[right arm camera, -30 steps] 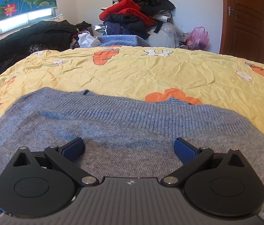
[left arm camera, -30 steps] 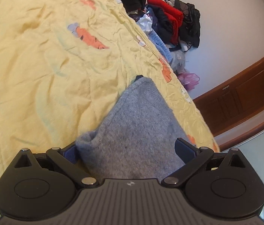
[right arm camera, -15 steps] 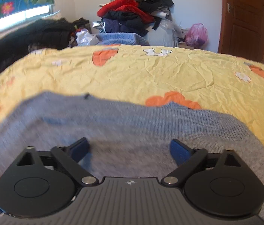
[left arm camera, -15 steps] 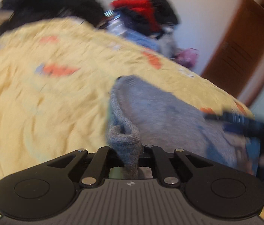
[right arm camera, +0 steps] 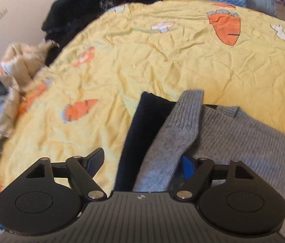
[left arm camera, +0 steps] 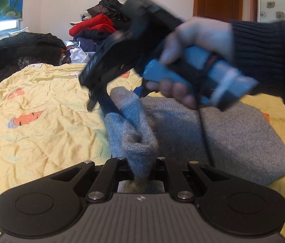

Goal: Fold small clothes

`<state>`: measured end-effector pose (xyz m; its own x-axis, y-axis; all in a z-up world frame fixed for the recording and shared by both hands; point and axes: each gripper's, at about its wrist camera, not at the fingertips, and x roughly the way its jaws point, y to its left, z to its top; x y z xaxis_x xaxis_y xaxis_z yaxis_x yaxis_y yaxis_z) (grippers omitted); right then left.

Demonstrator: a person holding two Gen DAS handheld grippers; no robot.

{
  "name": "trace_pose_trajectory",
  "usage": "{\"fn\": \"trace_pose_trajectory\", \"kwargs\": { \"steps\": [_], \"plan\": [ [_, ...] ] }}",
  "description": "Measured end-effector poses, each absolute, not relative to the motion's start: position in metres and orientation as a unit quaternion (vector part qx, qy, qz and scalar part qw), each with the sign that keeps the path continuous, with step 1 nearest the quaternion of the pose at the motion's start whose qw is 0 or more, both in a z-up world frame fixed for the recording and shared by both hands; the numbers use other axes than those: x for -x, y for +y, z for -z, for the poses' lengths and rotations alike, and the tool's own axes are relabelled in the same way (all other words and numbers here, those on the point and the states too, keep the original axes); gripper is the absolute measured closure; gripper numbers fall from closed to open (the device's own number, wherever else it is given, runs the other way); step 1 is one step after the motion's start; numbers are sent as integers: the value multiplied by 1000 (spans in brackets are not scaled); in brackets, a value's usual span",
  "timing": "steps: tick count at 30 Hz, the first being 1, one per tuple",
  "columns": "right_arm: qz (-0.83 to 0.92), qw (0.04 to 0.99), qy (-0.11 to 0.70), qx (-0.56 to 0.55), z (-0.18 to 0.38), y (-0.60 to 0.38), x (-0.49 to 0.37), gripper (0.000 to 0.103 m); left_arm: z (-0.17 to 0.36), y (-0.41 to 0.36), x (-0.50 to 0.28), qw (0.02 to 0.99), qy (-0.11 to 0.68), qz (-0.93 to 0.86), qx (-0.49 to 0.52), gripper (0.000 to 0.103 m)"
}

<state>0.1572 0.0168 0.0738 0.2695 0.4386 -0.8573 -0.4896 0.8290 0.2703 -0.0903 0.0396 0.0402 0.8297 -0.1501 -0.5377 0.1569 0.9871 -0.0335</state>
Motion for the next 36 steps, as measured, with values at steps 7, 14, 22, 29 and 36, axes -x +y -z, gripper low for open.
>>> {"fn": "trace_pose_trajectory", "kwargs": {
  "steps": [7,14,22,29,36],
  "plan": [
    [-320,811,486,60,-80,0,-152,81,-46,26,89,955,277,102,-25,96],
    [-330,835,435,69,-125,-112,-139,83,-70,-47,87,945,238,214,-63,96],
    [-225,861,455,30,-102,-271,-125,84,-40,-152,84,903,264,319,-114,96],
    [-189,876,439,-69,-73,-323,-109,46,-16,-183,85,893,269,321,-165,96],
    [-164,878,394,-216,-91,-368,-124,35,-9,-192,90,893,247,313,-207,96]
  ]
}}
